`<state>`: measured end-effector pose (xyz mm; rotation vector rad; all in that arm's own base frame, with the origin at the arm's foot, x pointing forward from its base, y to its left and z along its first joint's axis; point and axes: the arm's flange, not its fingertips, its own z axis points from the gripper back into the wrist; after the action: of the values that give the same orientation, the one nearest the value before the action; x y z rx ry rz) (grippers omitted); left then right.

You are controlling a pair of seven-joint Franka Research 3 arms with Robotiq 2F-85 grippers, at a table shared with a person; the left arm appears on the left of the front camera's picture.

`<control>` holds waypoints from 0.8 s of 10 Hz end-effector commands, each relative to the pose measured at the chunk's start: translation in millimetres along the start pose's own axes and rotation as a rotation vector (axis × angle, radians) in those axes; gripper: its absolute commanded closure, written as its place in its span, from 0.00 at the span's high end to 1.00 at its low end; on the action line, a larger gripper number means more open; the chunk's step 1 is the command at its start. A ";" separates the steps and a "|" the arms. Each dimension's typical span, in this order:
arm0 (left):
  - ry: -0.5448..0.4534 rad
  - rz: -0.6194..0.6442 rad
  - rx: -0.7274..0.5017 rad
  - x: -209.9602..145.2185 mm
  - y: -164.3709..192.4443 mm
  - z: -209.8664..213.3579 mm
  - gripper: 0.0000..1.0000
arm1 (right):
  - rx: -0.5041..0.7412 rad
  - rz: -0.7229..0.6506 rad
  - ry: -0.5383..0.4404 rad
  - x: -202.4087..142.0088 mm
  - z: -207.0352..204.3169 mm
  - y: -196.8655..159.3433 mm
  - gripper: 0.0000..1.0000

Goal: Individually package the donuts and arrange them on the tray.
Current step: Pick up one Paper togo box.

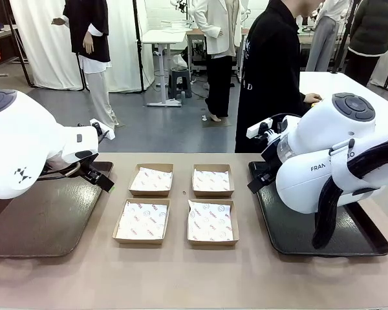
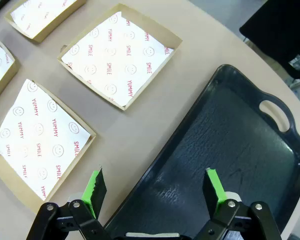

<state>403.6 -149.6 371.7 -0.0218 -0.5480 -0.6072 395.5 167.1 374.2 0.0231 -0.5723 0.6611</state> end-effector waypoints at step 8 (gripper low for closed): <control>0.109 -0.042 -0.057 -78.4 -38.3 128.0 1.00 | 0.037 0.172 0.164 -97.9 110.9 40.9 1.00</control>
<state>359.0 -152.3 447.5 -0.0113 -0.4601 -0.6514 356.8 174.4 426.9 -0.0056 -0.4573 0.7943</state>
